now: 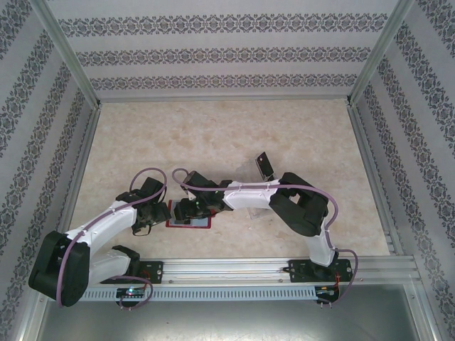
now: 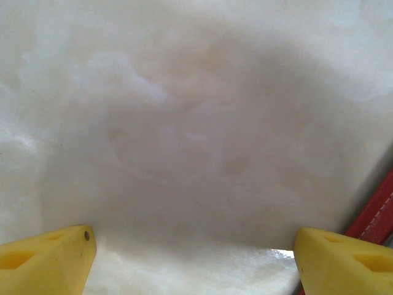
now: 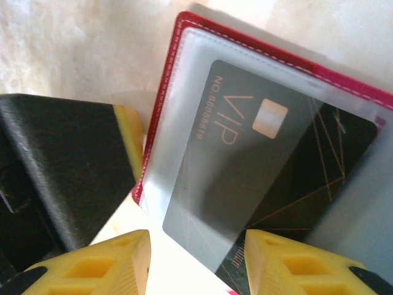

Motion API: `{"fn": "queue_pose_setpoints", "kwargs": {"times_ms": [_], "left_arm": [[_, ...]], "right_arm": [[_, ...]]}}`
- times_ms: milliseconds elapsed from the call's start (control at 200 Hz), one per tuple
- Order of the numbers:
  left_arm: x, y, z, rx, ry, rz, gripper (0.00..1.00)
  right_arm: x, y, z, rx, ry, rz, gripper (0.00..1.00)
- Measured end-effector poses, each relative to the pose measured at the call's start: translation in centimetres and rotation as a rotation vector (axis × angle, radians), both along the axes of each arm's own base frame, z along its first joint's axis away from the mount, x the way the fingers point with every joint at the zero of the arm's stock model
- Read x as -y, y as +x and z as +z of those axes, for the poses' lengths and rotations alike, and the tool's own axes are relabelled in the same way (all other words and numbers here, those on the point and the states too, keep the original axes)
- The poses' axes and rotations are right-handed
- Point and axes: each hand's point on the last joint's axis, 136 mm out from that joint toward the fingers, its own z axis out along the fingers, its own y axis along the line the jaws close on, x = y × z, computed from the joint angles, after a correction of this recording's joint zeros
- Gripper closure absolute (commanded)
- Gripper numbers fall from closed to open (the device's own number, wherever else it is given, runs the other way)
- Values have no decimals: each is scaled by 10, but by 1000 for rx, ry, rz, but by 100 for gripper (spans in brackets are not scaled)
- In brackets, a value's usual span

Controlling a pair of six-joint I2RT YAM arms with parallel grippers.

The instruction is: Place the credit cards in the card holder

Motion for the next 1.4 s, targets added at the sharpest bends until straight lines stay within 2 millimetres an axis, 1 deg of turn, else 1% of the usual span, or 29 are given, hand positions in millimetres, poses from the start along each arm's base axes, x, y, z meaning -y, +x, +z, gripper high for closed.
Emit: {"fn": "queue_pose_setpoints", "kwargs": {"times_ms": [255, 560, 844, 1029, 1234, 1399], "left_arm": [[0, 0, 0, 0, 0, 0, 15], [0, 0, 0, -2, 1, 0, 15], [0, 0, -1, -5, 2, 0, 15], [0, 0, -1, -7, 3, 0, 15], [0, 0, -1, -8, 3, 0, 15], [0, 0, -1, -9, 3, 0, 15]], "right_arm": [[16, -3, 1, 16, -37, -9, 55], [25, -2, 2, 41, -58, -18, 55], [30, -4, -2, 35, -86, -18, 55], [24, -1, -2, 31, -94, -15, 55], [15, 2, 3, 37, -82, 4, 55], [10, 3, 0, 34, -85, 17, 55]]}}
